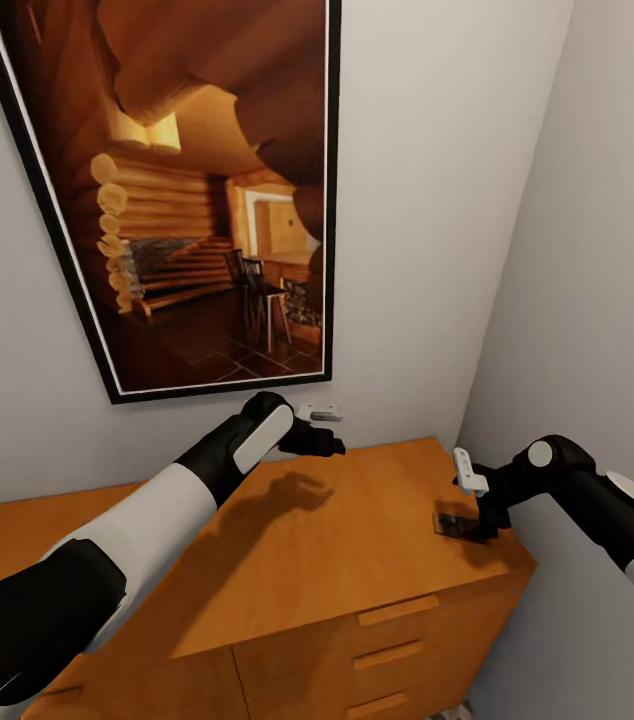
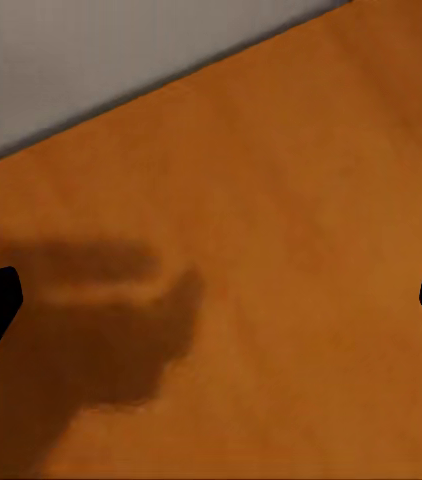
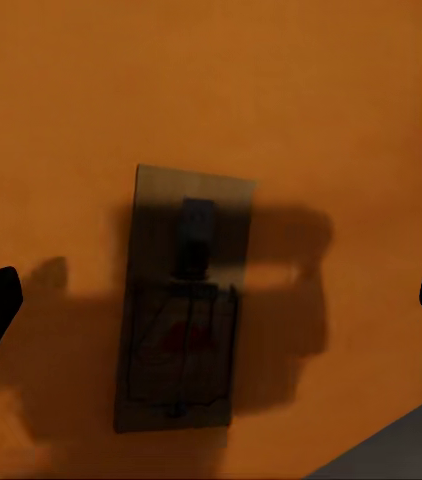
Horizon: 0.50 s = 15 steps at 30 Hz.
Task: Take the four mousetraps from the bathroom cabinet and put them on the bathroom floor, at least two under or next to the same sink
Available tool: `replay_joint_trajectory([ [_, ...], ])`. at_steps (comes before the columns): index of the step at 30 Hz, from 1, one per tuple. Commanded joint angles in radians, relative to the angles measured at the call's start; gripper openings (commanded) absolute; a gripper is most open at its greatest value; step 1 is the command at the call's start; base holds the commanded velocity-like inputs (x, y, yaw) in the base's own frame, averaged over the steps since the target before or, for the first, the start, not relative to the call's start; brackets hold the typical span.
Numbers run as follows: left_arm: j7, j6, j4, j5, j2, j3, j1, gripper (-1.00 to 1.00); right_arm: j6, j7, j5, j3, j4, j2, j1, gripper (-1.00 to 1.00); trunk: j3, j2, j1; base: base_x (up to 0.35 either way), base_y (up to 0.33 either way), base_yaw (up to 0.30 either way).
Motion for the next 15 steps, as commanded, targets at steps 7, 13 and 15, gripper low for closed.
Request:
replay_joint_trajectory([
  [7,0.010,0.001,0.000,0.010,0.000,-0.003,-0.001,1.00,0.010,0.003,-0.004,0.002,0.008,0.000,0.000,1.00,-0.002,-0.001,0.000,0.059,0.000,0.000],
  [13,0.010,0.001,0.000,0.010,0.000,-0.003,-0.001,1.00,0.011,0.002,-0.021,0.002,0.016,0.000,0.000,1.00,-0.002,-0.001,0.000,0.007,0.000,0.000],
  [15,0.010,0.001,0.000,0.010,0.000,-0.003,-0.001,1.00,0.011,0.002,-0.028,0.001,0.018,0.000,0.000,1.00,-0.002,-0.001,0.000,0.002,0.000,0.000],
])
